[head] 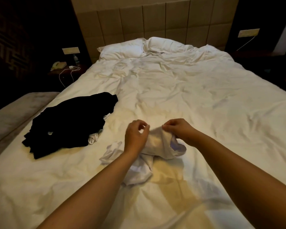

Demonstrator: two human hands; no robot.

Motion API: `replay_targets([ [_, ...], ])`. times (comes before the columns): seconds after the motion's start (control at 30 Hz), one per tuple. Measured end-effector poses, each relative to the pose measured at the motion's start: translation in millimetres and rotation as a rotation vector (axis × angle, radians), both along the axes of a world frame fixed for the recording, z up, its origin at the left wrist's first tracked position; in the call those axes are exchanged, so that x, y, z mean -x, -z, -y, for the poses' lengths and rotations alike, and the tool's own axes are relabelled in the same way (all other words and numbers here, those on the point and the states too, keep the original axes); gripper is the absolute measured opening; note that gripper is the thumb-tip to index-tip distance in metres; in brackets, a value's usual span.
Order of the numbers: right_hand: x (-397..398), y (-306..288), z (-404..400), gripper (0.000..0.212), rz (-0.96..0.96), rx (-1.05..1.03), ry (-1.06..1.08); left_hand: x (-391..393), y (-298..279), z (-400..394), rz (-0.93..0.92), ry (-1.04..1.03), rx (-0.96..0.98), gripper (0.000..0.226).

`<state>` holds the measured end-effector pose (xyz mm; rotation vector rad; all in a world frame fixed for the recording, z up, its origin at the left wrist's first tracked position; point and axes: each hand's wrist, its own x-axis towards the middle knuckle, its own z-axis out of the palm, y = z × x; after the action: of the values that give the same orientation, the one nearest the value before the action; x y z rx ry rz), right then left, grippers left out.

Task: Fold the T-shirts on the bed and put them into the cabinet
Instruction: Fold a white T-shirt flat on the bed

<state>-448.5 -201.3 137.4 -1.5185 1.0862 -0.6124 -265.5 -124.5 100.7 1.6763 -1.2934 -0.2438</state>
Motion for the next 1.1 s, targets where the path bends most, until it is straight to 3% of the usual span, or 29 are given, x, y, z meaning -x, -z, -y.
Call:
replay_targets([
  [0.07,-13,1,-1,0.009,0.077,-0.049,0.043,17,-4,-4,-0.078,0.116,-0.121,0.026],
  [0.13,-20,2,-2,0.014,0.159,-0.116,0.073,27,3,-5,-0.139,0.213,-0.296,0.027],
  [0.23,-21,2,-4,0.019,0.227,-0.178,0.060,30,16,-6,-0.105,0.214,-0.291,0.026],
  [0.37,-11,13,-10,0.031,0.090,-0.075,0.023,26,17,-5,-0.320,0.208,-0.246,0.020],
  [0.43,-4,20,-12,0.036,0.034,-0.039,-0.003,21,18,-1,-0.388,0.174,-0.239,0.029],
  [0.6,13,30,-10,0.021,-0.201,0.065,-0.036,8,11,7,-0.502,0.153,-0.280,0.029],
  [0.83,27,22,-3,0.010,-0.114,0.196,0.077,-15,-5,7,-0.524,0.423,-0.573,0.019],
  [1.0,28,8,2,0.011,-0.168,0.316,0.119,-20,-18,11,-0.871,0.419,-0.468,0.020],
  [1.1,28,0,3,0.010,-0.166,0.371,0.212,-19,-29,14,-0.901,0.378,-0.415,0.029],
])
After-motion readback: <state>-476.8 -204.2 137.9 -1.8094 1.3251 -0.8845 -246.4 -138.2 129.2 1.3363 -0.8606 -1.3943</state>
